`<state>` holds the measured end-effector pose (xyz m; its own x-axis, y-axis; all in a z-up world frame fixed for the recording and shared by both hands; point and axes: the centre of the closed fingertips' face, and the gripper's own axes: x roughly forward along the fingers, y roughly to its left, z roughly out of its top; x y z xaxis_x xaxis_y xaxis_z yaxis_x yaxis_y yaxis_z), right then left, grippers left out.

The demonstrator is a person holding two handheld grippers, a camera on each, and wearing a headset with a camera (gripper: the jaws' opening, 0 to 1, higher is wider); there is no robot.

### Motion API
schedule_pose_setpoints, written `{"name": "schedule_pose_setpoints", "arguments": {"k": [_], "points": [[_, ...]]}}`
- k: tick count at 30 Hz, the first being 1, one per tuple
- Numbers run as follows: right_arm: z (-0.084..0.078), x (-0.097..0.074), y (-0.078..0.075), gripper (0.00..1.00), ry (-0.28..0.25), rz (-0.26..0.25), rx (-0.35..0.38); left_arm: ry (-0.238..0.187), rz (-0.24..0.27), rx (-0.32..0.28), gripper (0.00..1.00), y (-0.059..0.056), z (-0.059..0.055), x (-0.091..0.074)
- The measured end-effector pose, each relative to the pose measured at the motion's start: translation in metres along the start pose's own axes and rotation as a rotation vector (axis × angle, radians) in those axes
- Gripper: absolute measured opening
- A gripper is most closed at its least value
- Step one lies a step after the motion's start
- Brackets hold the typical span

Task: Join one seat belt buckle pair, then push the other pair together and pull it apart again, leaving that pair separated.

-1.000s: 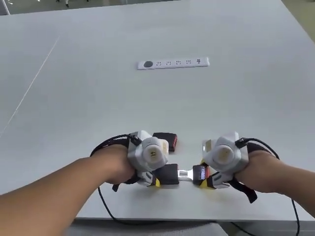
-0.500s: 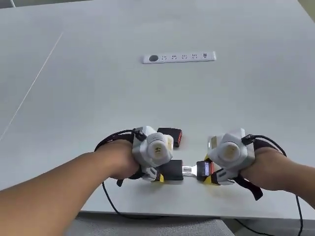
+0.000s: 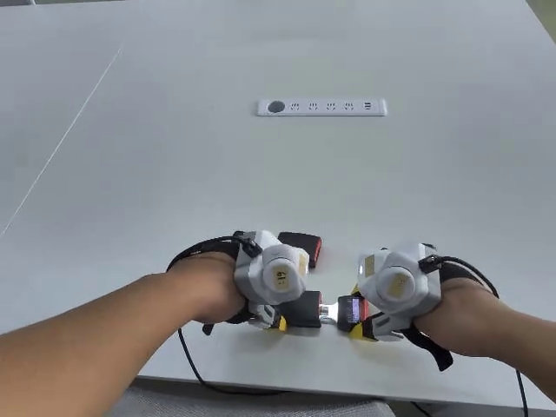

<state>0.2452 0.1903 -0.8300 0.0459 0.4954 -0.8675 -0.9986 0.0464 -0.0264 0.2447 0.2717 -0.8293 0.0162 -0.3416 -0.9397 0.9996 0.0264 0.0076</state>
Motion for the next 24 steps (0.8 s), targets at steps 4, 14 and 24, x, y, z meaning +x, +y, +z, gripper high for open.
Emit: {"name": "schedule_pose_setpoints", "arguments": {"k": [4,14,24], "points": [[0.002,0.001,0.000,0.33,0.007,-0.002,-0.008,0.010,-0.005,0.008,0.32,0.000,0.000,0.000],[0.009,0.004,0.001,0.32,0.012,-0.003,-0.006,0.001,-0.006,0.009,0.32,0.000,-0.001,-0.001],[0.019,0.007,0.002,0.31,0.008,-0.008,0.002,0.009,-0.006,0.022,0.31,0.000,0.000,-0.001]]}}
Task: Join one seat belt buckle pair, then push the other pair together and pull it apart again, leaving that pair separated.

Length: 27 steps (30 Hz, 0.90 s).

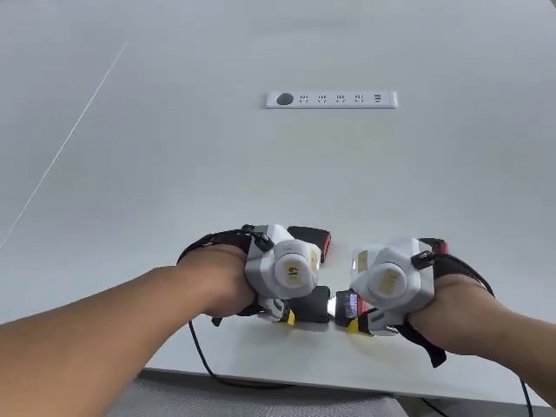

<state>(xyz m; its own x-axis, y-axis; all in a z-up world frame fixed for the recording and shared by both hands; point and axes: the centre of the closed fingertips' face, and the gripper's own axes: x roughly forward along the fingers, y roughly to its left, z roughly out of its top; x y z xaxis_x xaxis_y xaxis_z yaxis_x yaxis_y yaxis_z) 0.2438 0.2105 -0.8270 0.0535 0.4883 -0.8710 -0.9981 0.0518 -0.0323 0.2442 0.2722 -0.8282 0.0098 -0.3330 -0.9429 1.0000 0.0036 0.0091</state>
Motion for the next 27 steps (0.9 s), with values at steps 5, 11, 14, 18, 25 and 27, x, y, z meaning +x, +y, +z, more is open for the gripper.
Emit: {"name": "schedule_pose_setpoints", "arguments": {"k": [5,11,14,18,25,27], "points": [[0.0016,-0.0012,-0.0016,0.31,-0.001,-0.007,-0.008,0.006,-0.004,0.002,0.31,0.0008,-0.0022,0.0006],[-0.0005,-0.0005,-0.0013,0.32,-0.011,-0.008,-0.001,0.007,0.000,-0.004,0.31,0.0012,-0.0011,0.0008],[-0.0012,0.0001,-0.0010,0.32,-0.010,-0.004,0.002,0.012,-0.001,-0.002,0.32,0.0014,-0.0012,0.0009],[-0.0022,0.0001,-0.0004,0.32,-0.017,-0.007,0.004,-0.007,0.001,-0.013,0.32,0.0018,-0.0019,0.0005],[-0.0033,-0.0011,0.0005,0.32,-0.052,-0.003,0.002,-0.049,0.030,-0.029,0.31,0.0026,-0.0028,-0.0015],[-0.0028,-0.0007,0.0006,0.33,-0.053,0.001,0.003,-0.052,0.034,-0.033,0.31,0.0022,-0.0030,-0.0016]]}}
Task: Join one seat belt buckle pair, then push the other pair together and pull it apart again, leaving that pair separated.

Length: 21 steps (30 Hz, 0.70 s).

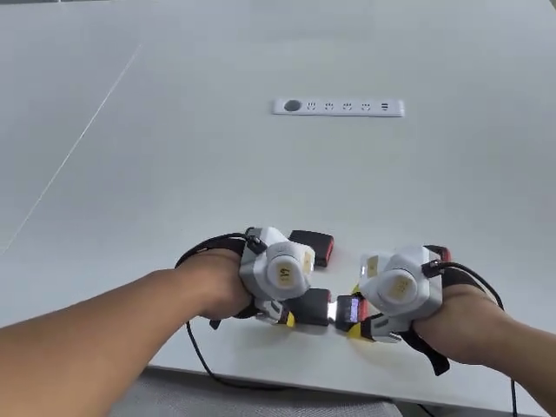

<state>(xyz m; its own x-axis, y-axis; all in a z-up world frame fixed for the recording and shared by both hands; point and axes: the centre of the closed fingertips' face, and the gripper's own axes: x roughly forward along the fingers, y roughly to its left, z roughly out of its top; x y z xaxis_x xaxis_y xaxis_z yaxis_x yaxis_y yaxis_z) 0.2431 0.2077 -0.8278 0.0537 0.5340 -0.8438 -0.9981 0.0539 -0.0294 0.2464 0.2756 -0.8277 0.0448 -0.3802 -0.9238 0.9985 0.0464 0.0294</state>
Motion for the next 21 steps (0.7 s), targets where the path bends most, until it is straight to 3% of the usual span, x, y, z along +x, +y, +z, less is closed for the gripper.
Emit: {"name": "schedule_pose_setpoints", "arguments": {"k": [16,21], "points": [[-0.0001,0.0009,0.0000,0.35,-0.002,0.003,-0.004,-0.018,0.000,-0.054,0.33,0.0000,-0.0010,0.0001],[0.0003,0.0018,-0.0002,0.35,0.022,0.008,-0.005,-0.009,0.002,-0.061,0.33,0.0003,-0.0012,0.0002]]}}
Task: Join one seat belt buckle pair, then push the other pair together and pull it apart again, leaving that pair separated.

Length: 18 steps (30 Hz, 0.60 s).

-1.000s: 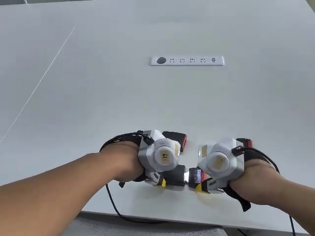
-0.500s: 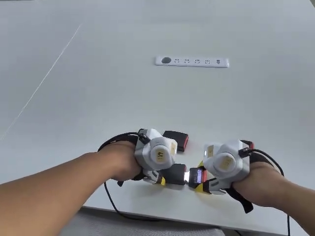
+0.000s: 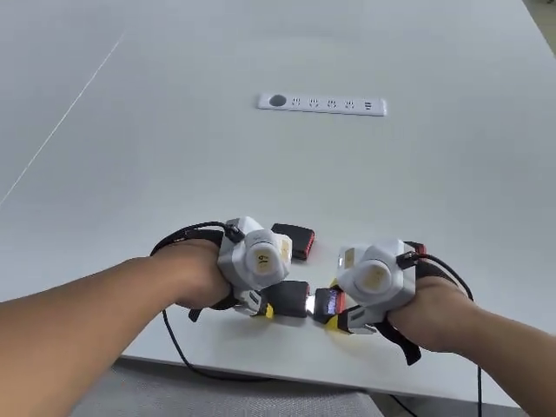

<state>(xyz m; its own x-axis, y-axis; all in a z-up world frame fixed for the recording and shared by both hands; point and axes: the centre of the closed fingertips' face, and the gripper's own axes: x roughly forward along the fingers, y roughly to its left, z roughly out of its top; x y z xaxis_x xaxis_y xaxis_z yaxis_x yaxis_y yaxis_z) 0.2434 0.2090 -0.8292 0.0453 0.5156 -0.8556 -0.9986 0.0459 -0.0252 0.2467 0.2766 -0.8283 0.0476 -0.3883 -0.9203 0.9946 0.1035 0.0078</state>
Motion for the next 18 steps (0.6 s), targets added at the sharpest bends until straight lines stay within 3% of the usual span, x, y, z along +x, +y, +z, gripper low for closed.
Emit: {"name": "schedule_pose_setpoints", "arguments": {"k": [6,13,14,18], "points": [[0.001,0.000,-0.002,0.36,0.000,-0.005,0.009,-0.039,0.005,-0.058,0.35,0.002,-0.001,-0.001],[0.005,-0.005,-0.004,0.36,-0.014,-0.007,0.024,-0.027,0.018,-0.091,0.35,0.002,-0.003,-0.001],[0.008,-0.008,-0.004,0.35,-0.028,-0.005,0.036,-0.006,0.023,-0.098,0.35,0.003,-0.006,-0.003],[0.016,-0.022,-0.008,0.33,-0.060,-0.002,0.046,-0.029,0.052,-0.090,0.39,0.009,-0.003,-0.022]]}}
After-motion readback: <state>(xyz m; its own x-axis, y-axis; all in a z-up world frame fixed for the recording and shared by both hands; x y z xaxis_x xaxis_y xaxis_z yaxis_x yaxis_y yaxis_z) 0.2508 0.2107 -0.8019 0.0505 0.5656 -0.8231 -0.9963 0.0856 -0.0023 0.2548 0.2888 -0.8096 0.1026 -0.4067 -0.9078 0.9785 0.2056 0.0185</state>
